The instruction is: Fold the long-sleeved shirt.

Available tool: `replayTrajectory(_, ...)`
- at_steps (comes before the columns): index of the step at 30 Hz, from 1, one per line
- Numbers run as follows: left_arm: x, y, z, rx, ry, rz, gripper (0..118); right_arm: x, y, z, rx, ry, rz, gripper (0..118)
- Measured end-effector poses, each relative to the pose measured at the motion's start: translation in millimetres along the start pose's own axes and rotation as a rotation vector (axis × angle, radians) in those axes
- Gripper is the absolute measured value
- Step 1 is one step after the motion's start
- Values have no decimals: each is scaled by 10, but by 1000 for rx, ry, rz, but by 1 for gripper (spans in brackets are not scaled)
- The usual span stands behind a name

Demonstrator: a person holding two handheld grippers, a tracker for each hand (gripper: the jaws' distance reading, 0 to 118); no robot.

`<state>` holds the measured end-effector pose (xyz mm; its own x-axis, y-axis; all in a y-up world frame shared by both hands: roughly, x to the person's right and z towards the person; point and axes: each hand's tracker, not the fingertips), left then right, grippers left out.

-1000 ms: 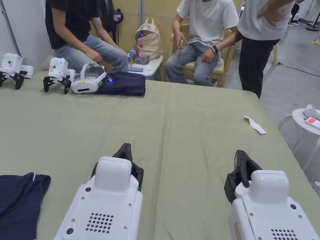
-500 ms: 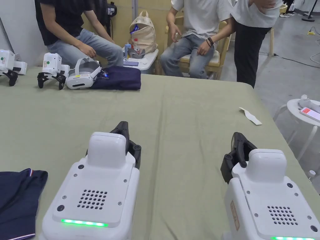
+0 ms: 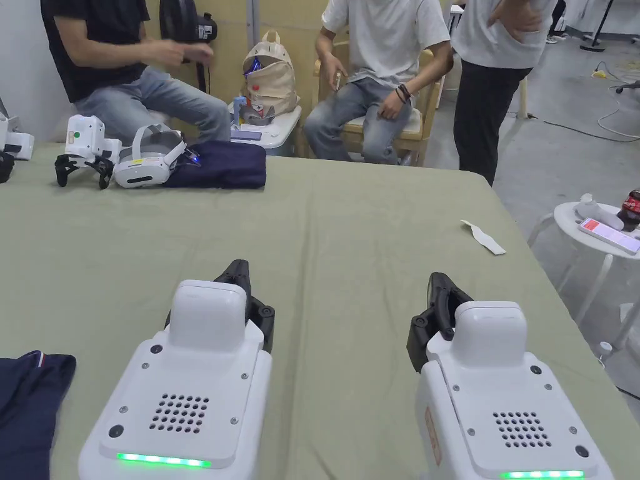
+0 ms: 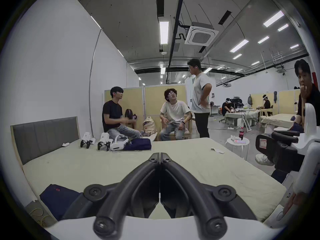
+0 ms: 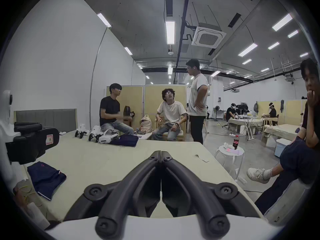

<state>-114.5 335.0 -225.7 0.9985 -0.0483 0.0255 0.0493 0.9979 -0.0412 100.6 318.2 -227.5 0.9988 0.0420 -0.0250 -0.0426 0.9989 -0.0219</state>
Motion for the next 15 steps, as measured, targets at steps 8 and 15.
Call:
replayTrajectory(8,-71,-18,-38,-11,62,77,115,28,-61,7,1,38,-24,105)
replayTrajectory(15,-93,87,21,28,137,23,118,44,15,42,44,4,-8,118)
